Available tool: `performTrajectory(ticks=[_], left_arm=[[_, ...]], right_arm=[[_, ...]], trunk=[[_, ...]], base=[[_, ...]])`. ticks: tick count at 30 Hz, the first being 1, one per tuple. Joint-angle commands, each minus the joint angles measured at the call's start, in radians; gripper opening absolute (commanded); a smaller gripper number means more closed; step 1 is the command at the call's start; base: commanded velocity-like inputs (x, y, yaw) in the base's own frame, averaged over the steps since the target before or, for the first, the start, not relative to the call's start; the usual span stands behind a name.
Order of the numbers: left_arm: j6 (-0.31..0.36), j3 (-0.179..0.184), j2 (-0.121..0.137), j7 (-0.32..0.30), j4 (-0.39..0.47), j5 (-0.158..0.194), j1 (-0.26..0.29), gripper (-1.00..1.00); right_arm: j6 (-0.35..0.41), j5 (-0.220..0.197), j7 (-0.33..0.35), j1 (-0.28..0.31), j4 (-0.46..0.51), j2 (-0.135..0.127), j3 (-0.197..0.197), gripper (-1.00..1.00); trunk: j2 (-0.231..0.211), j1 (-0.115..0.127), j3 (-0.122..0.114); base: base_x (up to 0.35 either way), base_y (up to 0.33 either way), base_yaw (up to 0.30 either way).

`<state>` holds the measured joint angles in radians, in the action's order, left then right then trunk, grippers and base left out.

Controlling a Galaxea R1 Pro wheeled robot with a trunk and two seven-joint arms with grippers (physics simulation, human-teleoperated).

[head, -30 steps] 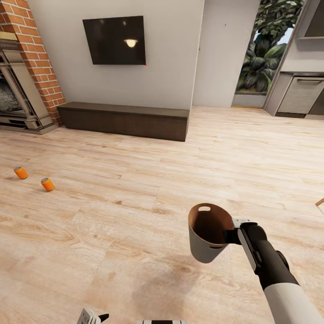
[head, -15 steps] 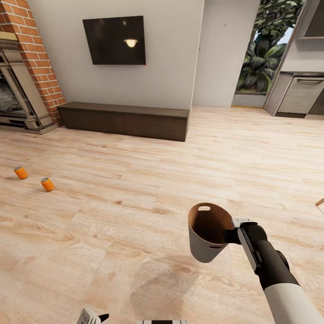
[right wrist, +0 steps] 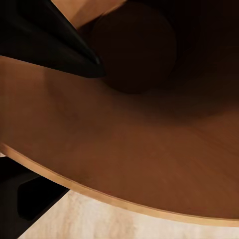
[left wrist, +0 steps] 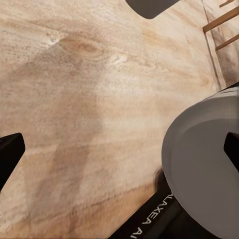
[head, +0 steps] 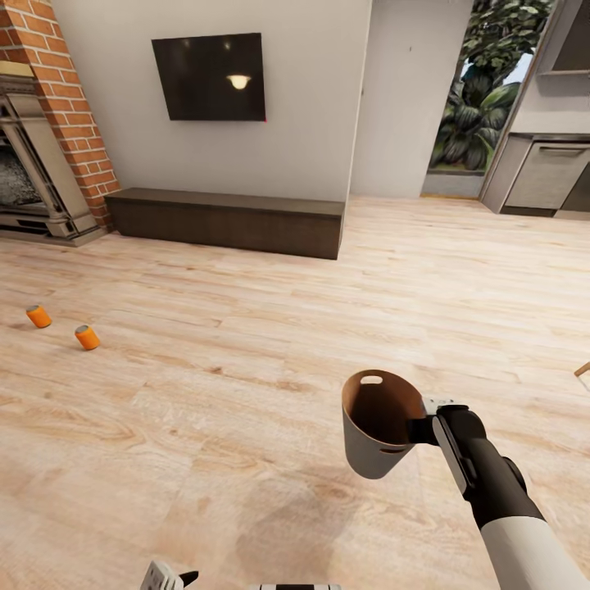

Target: Put the three can of soda from the living room inside the tash can in the kitchen.

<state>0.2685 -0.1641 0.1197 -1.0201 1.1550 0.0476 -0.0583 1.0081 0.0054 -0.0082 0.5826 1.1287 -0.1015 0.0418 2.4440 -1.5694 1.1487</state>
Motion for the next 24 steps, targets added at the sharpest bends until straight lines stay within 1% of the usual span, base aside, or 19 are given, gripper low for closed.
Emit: performTrajectory(ticks=[1,24], left_arm=[[0.0,0.0,0.0,0.0,0.0,0.0,0.0,1.0],[0.0,0.0,0.0,0.0,0.0,0.0,0.0,1.0]], right_arm=[[0.0,-0.008,0.002,0.0,0.0,0.0,0.0,-1.0],[0.0,-0.008,0.002,-0.001,0.0,0.0,0.0,-1.0]], trunk=[[0.0,0.0,-0.002],[0.0,0.0,-0.039]], base=[[0.0,0.0,0.0],[0.0,0.0,0.0]])
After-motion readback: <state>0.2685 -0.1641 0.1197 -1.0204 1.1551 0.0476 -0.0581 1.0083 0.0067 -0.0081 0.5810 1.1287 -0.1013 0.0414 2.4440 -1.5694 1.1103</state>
